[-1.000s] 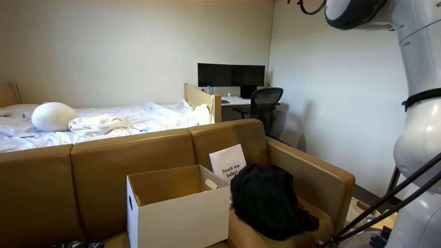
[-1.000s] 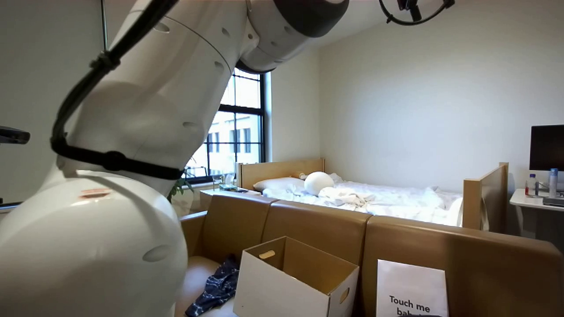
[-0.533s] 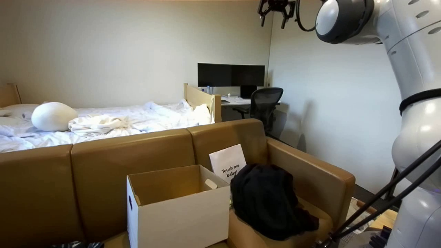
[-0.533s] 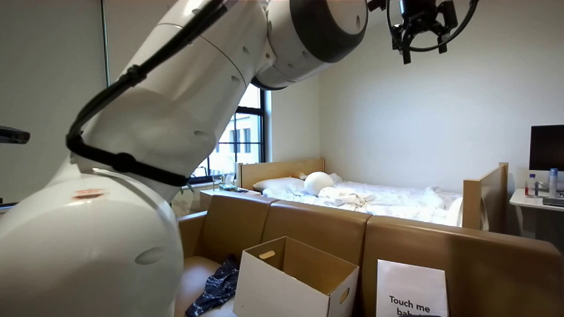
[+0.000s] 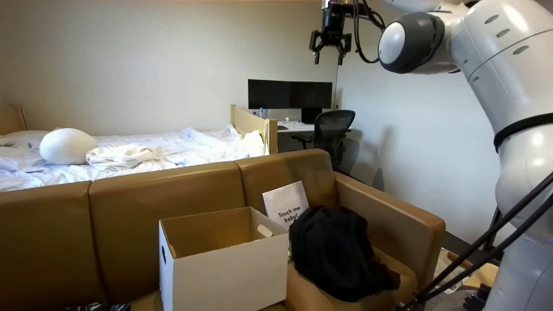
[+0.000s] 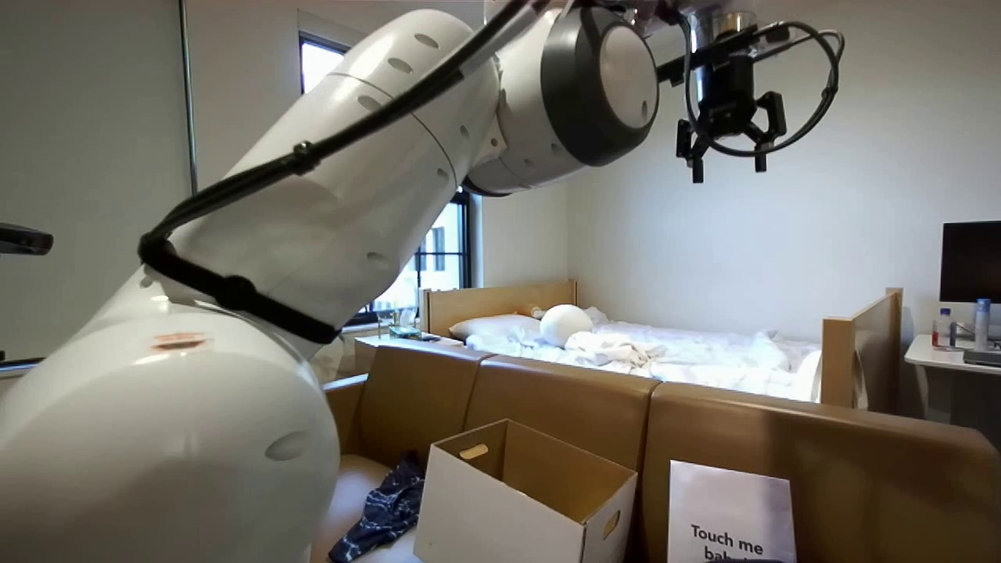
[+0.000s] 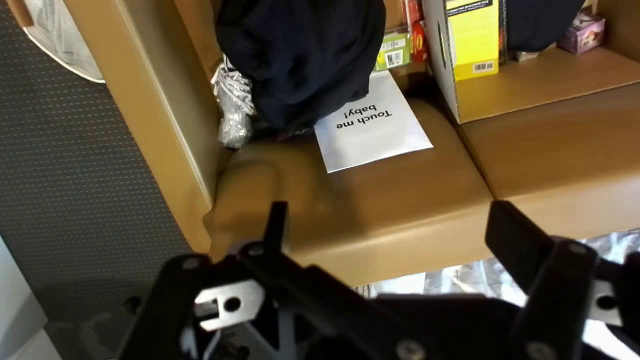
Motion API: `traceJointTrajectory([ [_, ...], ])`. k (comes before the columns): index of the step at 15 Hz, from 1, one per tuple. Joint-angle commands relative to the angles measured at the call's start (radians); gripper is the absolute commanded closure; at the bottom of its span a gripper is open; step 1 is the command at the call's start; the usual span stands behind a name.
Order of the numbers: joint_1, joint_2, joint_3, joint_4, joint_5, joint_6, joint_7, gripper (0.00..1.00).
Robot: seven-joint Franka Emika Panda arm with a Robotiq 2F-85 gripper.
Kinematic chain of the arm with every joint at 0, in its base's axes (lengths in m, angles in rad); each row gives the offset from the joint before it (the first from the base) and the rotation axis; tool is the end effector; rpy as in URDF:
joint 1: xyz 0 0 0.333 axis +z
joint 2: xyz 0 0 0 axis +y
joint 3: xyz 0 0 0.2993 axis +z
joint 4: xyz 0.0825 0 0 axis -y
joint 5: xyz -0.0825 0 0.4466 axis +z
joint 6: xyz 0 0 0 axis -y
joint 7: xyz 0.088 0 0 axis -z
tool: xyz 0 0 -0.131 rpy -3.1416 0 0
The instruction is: Pick up the black hoodie from the box and place it on the couch
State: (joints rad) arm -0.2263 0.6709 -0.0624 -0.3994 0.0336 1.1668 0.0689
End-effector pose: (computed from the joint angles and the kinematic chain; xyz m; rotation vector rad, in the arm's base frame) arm 0.6814 -0.1730 0.6812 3.0778 -0.5085 0.1494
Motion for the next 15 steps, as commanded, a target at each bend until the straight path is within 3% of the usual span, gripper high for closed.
traceJointTrajectory([
  [1,0.019,0.04,-0.004,-0.021,-0.014,0.021,-0.013,0.0],
  [15,0.031,0.132,-0.012,-0.009,0.003,-0.001,-0.004,0.0],
])
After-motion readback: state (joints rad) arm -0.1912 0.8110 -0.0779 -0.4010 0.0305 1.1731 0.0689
